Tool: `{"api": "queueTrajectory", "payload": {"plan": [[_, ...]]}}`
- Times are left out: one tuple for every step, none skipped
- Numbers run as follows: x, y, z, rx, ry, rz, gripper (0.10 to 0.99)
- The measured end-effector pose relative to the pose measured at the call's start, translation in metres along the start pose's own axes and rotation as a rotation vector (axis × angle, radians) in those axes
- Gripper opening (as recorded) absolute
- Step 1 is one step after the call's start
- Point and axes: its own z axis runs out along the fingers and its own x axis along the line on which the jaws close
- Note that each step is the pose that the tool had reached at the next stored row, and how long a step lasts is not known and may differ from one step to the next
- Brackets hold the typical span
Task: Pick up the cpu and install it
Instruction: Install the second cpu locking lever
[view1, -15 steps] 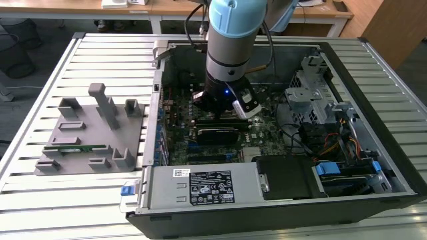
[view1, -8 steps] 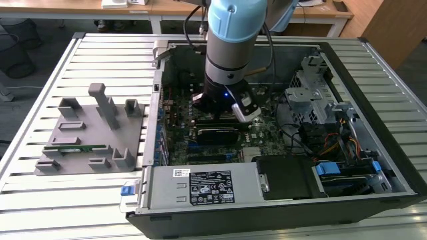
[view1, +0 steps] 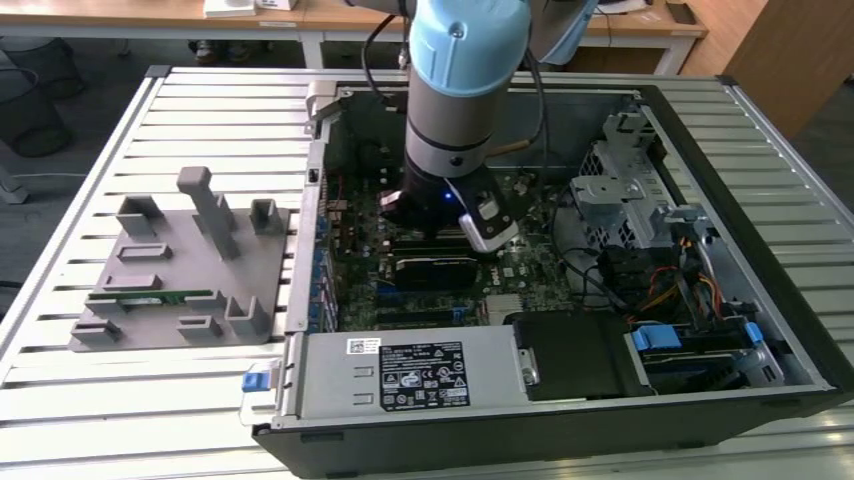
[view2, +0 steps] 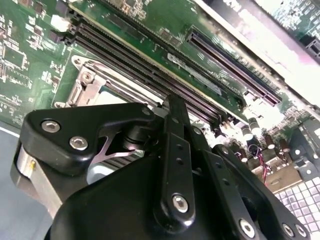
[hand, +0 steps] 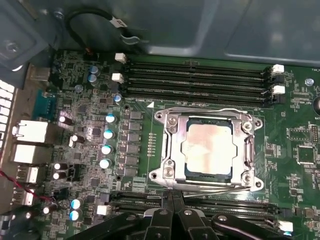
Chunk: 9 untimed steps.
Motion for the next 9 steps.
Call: {"api": "queueTrajectory", "payload": {"plan": [[0.0011,-0.0001,0.0001,-0.004,-0.0003,0.000,0.106],[0.0021,-0.0001,0.0002,-0.008,-0.0005,0.000,0.106],[0.0030,0.0000,0.0004,-0.011,-0.0008,0.000,0.106],[0.0038,0.0000,0.0008,-0.014,-0.0009,0.000,0.106],[0.0045,-0.0001,0.0012,-0.018,-0.0011,0.000,0.106],[0.0052,-0.0002,0.0018,-0.021,-0.0013,0.000,0.106],[0.0063,-0.0008,0.0051,-0.042,-0.0026,-0.001,0.106],[0.0064,-0.0010,0.0059,-0.049,-0.0031,-0.001,0.106],[0.0065,-0.0012,0.0068,-0.055,-0.0035,-0.001,0.106]]}}
